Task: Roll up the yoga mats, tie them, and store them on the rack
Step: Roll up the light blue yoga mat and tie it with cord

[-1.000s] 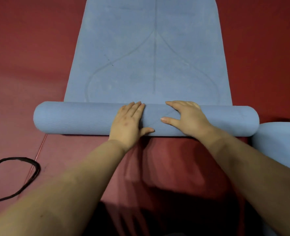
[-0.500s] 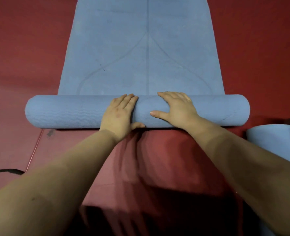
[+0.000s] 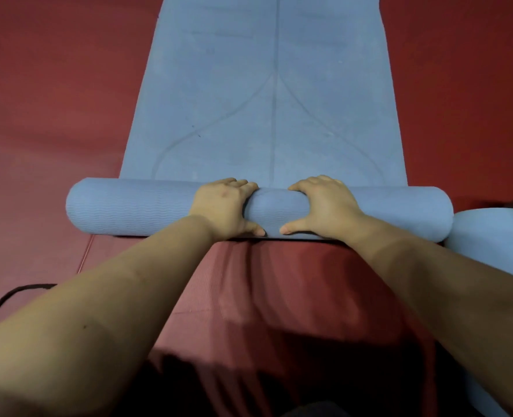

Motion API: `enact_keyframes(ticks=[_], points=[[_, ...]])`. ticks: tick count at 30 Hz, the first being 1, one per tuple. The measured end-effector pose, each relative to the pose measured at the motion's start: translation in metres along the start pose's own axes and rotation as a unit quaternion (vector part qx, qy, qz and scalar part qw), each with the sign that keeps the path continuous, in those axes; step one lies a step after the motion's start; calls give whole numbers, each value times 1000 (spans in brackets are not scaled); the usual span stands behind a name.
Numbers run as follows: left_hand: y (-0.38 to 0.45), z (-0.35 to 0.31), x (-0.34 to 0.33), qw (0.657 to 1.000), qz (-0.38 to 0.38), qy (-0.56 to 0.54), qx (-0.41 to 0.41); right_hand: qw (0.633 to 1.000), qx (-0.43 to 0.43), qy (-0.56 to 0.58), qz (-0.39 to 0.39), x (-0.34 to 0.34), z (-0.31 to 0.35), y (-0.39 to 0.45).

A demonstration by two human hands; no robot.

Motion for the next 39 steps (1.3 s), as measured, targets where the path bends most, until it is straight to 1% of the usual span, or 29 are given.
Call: enact_keyframes(ticks=[5,8,14,17,19,21,23,24,26,28,29,30,32,33,34,35,36,37,39], points=[[-43,-10,-8,999,45,-17,-3,996,-6,56,63,-11,16,-44],[-77,-22,-22,998,55,-24,-1,994,-10,57,89,-20,26,-77],[-148,-50,-53,997,65,-38,6,992,12,62,109,-47,41,-145],[-161,-54,-58,996,65,-57,19,992,17,64,106,-52,44,-159],[-160,-51,-58,995,71,-69,24,996,15,63,61,-54,44,-166],[-155,-46,-55,993,75,-90,29,998,22,54,-36,-58,48,-177],[-148,-41,-54,989,86,-118,38,993,32,61,-99,-65,53,-186],[-145,-39,-53,986,98,-131,41,990,33,66,-119,-70,55,-188],[-135,-33,-47,978,126,-160,48,988,34,67,-134,-70,54,-179],[-121,-25,-42,970,147,-183,64,989,37,45,-132,-65,49,-159],[-114,-22,-41,971,139,-184,68,993,35,38,-110,-60,48,-146],[-109,-21,-39,977,104,-174,65,996,32,35,-80,-54,45,-131],[-115,-27,-37,991,-39,-117,50,999,16,36,9,-47,37,-105],[-125,-35,-39,991,-76,-102,39,999,19,33,35,-47,33,-93],[-133,-40,-45,991,-82,-100,25,998,20,24,47,-47,32,-85],[-139,-43,-51,993,-76,-93,4,999,18,18,41,-47,32,-82],[-140,-40,-57,994,-68,-82,-15,1000,13,16,11,-47,35,-85],[-136,-36,-57,995,-48,-89,-18,999,3,24,-29,-47,39,-92],[-124,-27,-48,992,-20,-123,-4,993,14,26,-112,-51,42,-114]])
Point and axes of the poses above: each hand's wrist, its own y-axis towards the middle knuckle, its own x-axis out of the back of the hand, z = x × y, the point moved 3 cm from there along y, towards the middle knuckle, and after that the axes turned 6 degrees about -y, right-handed, at the moved point
